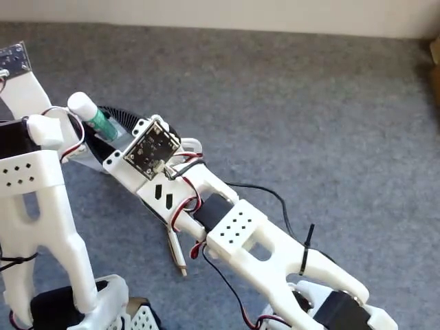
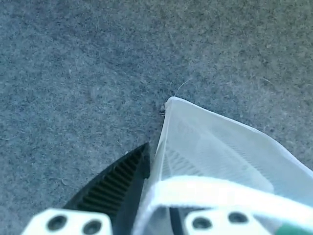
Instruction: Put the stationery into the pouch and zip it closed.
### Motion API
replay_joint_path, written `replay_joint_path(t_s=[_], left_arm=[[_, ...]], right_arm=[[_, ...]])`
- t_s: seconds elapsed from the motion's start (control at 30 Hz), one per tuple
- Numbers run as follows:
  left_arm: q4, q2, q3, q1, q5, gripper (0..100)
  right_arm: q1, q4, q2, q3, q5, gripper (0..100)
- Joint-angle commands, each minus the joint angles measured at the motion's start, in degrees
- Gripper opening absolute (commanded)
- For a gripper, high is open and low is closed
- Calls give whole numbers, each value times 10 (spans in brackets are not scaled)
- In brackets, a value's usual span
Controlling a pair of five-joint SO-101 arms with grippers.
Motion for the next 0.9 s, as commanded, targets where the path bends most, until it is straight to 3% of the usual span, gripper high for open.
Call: replay_joint_path(t_s=[0.0,0.13,0.33,0.87], left_arm=[[-4,11,4,-12,2,53],[-4,11,4,-12,2,53],[-4,11,4,-12,2,53],[-8,11,20,-12,0,53]], right_arm=[[5,2,-29,-8,5,11],[5,3,-48,-6,5,20],[5,4,-65,-6,5,207],[-7,34,-129,-5,3,205]])
